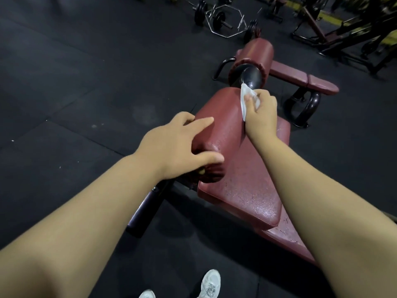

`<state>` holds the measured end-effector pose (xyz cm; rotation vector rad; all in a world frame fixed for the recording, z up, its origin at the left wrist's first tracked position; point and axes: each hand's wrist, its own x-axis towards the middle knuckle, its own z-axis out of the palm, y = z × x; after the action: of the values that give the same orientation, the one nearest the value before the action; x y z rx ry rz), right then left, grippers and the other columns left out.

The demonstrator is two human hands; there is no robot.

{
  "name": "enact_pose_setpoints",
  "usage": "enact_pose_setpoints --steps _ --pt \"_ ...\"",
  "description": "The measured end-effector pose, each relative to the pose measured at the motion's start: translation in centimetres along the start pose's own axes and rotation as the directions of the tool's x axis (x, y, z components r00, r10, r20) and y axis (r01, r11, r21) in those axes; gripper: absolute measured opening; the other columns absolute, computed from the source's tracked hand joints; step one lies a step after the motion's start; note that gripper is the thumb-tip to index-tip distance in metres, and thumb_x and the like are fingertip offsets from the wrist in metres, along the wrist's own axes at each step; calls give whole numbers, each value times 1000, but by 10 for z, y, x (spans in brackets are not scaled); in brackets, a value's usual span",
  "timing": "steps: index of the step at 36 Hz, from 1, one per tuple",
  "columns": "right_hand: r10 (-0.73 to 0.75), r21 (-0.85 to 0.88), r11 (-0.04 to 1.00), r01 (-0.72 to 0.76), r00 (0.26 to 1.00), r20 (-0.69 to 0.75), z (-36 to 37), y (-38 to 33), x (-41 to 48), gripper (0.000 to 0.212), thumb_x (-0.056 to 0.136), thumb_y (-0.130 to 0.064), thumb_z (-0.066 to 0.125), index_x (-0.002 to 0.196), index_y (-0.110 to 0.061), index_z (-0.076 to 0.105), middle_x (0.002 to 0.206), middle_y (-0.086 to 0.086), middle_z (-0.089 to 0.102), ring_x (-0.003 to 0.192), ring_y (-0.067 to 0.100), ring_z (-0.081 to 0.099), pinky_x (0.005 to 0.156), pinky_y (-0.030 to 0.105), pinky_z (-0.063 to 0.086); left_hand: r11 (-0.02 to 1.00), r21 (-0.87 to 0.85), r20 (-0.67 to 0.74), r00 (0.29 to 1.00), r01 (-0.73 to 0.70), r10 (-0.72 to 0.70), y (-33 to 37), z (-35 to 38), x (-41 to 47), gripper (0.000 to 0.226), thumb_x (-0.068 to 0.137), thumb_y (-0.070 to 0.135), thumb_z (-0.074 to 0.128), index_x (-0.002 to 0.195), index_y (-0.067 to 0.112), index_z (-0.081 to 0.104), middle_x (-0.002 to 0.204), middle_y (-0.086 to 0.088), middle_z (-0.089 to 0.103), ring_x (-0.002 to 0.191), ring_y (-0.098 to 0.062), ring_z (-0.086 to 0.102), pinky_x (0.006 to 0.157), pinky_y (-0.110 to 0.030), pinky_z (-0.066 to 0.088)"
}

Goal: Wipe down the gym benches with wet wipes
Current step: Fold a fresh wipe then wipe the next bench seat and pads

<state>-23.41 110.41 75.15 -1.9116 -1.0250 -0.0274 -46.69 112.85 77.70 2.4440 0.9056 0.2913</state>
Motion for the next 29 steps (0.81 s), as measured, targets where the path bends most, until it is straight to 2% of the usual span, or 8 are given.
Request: enact_pose_setpoints --steps 6,11,15,18,22,25,27,29 --pt "-199 6 980 199 978 68 -7 -10 -71 32 98 -41 46 73 -22 53 73 -3 50 72 10 48 66 23 38 987 130 60 993 90 -99 -4 -4 8 91 61 86 43 142 49 22 128 6 52 116 -18 50 88 -36 43" --pt "-452 18 891 453 884 117 -21 -18 -96 21 92 -25 52 84 -9 61 79 -9 45 75 4 39 69 10 33 986 -65 97 985 152 -145 -15 4 4 93 58 87 30 141 46 26 122 1 60 110 -20 57 92 -41 47" --pt "-245 -69 966 250 966 80 -13 -10 -33 19 93 -22 55 87 -5 60 82 6 54 74 10 44 72 29 41 978 -118 100 982 170 -158 -17 8 4 91 62 84 30 143 43 25 122 -1 60 106 -19 60 92 -42 48" --pt "7 -43 999 -6 999 32 -9 9 0 20 92 -37 50 98 -18 57 100 3 60 86 13 54 78 31 46 976 -134 102 982 169 -157 -18 9 4 91 63 84 27 144 42 24 124 -2 60 107 -19 59 93 -43 47" --pt "96 62 994 -95 995 -18 -5 0 -22 22 93 -43 50 77 -28 45 74 -7 58 68 8 52 66 29 43 969 -175 120 981 172 -153 -22 11 3 91 64 83 24 144 39 24 128 -1 58 113 -19 56 95 -42 46" --pt "-102 123 988 91 990 92 -11 -16 -80 22 92 -37 57 75 -33 44 70 -16 52 65 -1 47 63 21 40 947 -258 150 977 189 -154 -30 15 -1 90 64 83 25 143 40 28 128 5 58 115 -14 55 98 -39 44" --pt "-299 146 951 272 930 213 -20 -17 -108 21 91 -31 55 76 -37 43 74 -18 48 69 -1 47 63 13 35 942 -272 148 976 196 -160 -34 17 -3 88 65 81 26 143 40 27 133 6 54 119 -14 53 101 -37 42" --pt "-360 145 932 333 901 244 -22 -13 -109 19 90 -31 54 77 -40 43 78 -16 46 72 -3 46 65 10 34 953 -237 133 978 188 -159 -35 16 -3 88 67 80 25 145 39 25 137 7 50 119 -14 51 100 -36 41"
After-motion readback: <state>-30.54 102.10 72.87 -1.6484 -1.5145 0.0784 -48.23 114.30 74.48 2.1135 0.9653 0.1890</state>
